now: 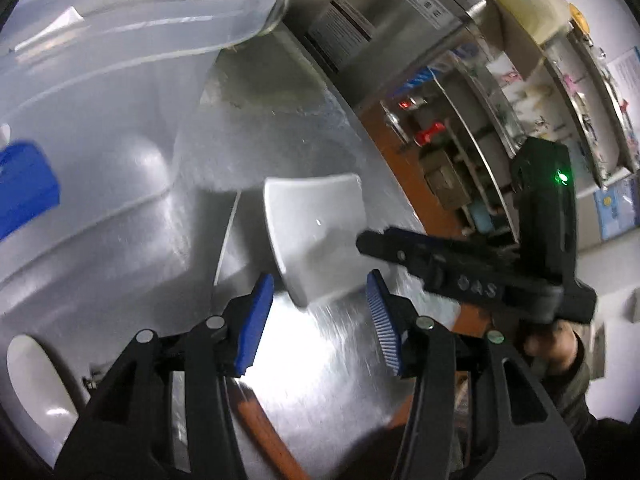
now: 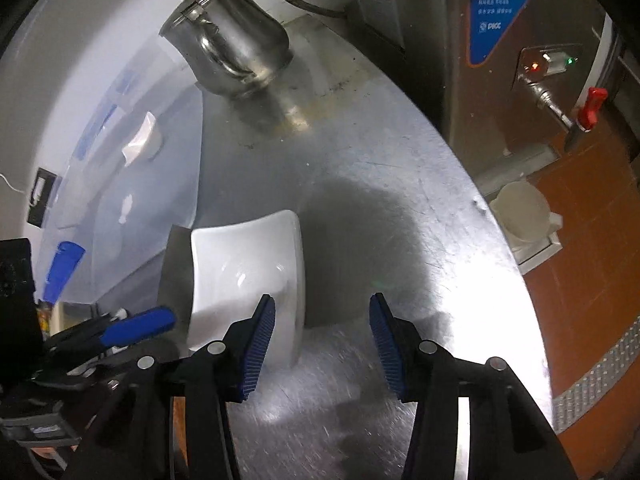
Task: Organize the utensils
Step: 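Grasp the second white square dish by its rim with the right gripper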
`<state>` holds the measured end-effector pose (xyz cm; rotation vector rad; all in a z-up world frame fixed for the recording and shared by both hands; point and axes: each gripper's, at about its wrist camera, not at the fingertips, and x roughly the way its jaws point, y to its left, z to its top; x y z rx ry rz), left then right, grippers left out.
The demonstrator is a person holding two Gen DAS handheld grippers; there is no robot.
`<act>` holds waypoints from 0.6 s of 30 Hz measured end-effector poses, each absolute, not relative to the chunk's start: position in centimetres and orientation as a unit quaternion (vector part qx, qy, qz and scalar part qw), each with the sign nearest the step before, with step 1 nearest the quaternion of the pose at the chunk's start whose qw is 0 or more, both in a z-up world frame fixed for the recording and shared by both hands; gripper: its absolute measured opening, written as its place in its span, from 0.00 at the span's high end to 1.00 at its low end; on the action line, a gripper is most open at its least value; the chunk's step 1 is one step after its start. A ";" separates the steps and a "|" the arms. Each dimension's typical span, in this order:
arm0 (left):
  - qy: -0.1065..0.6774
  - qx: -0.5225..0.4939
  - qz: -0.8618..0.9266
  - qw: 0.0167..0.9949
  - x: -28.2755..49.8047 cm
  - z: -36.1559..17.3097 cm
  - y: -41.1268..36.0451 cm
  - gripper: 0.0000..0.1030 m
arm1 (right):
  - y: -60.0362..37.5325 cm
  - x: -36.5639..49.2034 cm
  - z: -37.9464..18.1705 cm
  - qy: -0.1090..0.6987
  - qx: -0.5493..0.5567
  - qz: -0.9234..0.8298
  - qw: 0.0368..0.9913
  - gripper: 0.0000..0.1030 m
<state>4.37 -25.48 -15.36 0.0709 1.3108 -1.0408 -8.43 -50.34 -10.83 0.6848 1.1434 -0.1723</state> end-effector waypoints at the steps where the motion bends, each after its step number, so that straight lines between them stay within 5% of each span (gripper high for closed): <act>1: 0.578 0.034 -0.455 0.677 4.4 -15.7 -26.0 0.55 | -50.3 -8.2 -11.0 0.529 0.317 -0.076 0.783 0.52; 7: 0.595 0.051 -0.400 0.695 4.4 -15.2 -28.3 0.67 | -51.6 -6.5 -11.9 0.541 0.324 -0.069 0.773 0.61; 11: 0.602 0.064 -0.389 0.694 4.5 -16.0 -29.4 0.84 | -51.4 -5.9 -11.9 0.543 0.315 -0.057 0.777 0.65; 14: 0.600 0.064 -0.384 0.698 4.4 -16.0 -29.6 0.92 | -51.1 -5.8 -12.0 0.546 0.317 -0.040 0.775 0.89; 18: 0.597 0.060 -0.387 0.700 3.7 -15.2 -28.9 0.93 | -50.9 -6.7 -11.4 0.535 0.317 -0.047 0.781 0.91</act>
